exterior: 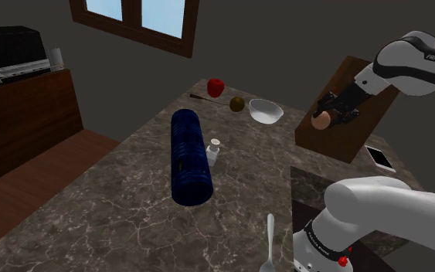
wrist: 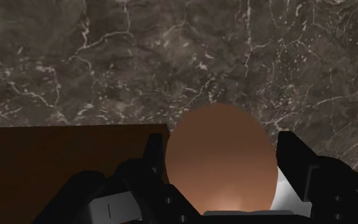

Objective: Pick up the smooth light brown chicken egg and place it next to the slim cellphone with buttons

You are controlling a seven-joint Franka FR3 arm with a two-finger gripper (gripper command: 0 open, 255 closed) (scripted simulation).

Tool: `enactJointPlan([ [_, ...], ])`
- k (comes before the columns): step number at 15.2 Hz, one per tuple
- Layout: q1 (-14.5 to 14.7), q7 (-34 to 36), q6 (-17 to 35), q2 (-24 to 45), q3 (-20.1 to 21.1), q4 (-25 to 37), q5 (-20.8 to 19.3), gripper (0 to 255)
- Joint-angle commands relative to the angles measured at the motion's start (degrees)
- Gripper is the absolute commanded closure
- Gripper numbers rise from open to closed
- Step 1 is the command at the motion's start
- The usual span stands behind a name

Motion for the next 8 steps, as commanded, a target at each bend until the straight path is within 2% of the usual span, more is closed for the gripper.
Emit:
enactJointPlan([
  [1,-0.65,-2.92,0.23,1.97,-3.08,1.45,-1.65,255],
  [8,-1.0,-12.87,1.26,10.23,-13.86,8.25,-5.63,255],
])
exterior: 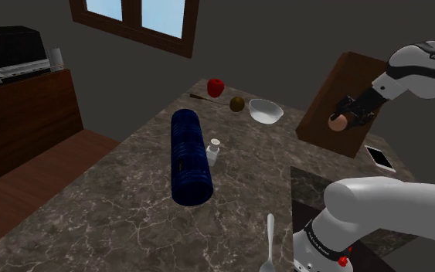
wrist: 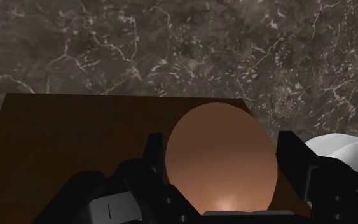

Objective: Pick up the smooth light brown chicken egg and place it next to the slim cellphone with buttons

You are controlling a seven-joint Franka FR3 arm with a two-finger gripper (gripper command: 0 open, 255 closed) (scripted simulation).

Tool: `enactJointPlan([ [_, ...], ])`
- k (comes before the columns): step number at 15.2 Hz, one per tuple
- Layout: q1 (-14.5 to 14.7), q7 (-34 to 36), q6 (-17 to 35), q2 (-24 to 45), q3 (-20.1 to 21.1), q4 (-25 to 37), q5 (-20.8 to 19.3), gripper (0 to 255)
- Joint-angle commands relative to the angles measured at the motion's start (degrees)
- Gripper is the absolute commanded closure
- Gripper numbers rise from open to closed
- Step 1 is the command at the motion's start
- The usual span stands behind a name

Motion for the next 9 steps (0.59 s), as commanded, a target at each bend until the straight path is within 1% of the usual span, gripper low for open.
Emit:
enactJointPlan([
  [1,0.34,-2.94,0.54,2.77,-3.21,2.24,-0.79,255],
  [5,2.0,-8.8,1.02,8.66,-9.86,7.68,-1.24,255],
  [9,4.97,-15.15,1.21,15.37,-17.33,14.04,-0.1,255],
])
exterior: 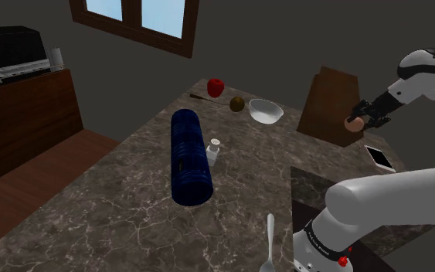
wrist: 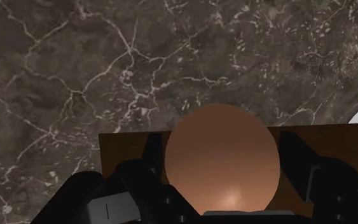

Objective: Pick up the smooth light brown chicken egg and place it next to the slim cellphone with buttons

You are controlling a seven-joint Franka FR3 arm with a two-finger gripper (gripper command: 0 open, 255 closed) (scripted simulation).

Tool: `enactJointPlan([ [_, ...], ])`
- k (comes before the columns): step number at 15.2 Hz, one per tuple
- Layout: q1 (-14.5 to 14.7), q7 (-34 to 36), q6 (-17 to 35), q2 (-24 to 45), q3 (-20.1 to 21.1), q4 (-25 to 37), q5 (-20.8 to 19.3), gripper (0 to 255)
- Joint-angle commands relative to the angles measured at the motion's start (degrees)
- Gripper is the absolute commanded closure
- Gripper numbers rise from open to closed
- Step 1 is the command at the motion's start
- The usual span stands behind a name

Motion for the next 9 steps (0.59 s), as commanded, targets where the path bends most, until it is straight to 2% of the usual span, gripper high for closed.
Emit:
enactJointPlan([
  [1,1.56,-3.55,0.12,3.86,-4.17,3.38,0.42,255],
  [5,3.73,-12.97,-0.47,14.26,-11.87,10.99,6.69,255],
  [7,4.68,-19.04,-1.53,21.38,-16.38,15.32,12.13,255],
  [9,6.11,-26.53,-3.81,30.81,-22.59,20.2,20.05,255],
])
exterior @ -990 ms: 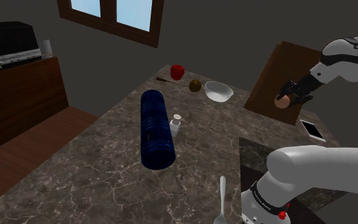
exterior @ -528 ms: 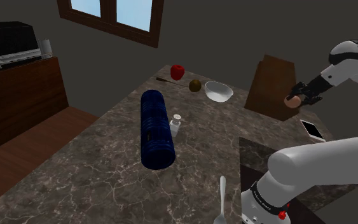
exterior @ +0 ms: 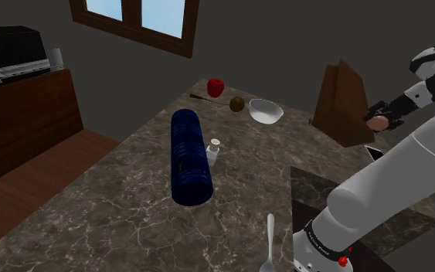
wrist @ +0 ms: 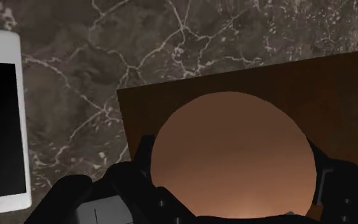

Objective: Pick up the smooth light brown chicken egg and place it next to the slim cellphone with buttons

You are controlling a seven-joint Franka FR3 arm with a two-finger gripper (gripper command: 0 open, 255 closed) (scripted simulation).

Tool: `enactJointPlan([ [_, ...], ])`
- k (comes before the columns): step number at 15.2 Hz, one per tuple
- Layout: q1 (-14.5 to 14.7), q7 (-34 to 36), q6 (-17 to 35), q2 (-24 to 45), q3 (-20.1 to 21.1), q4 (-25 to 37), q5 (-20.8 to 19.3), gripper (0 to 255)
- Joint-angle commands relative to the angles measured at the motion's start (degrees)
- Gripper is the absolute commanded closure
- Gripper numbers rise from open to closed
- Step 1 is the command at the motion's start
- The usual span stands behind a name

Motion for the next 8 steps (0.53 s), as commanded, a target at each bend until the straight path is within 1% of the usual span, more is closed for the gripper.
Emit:
enactJointPlan([
  [1,-0.79,-7.35,7.53,9.81,-3.81,2.0,5.17,255],
  [2,-3.04,-11.75,4.91,16.26,-5.15,4.94,10.77,255],
  [3,-6.99,-14.74,2.62,21.09,-4.15,7.88,14.74,255],
  [5,-15.79,-17.78,-0.64,27.22,0.48,13.78,19.12,255],
  [8,-26.51,-20.33,-5.23,35.22,5.33,23.5,24.3,255],
])
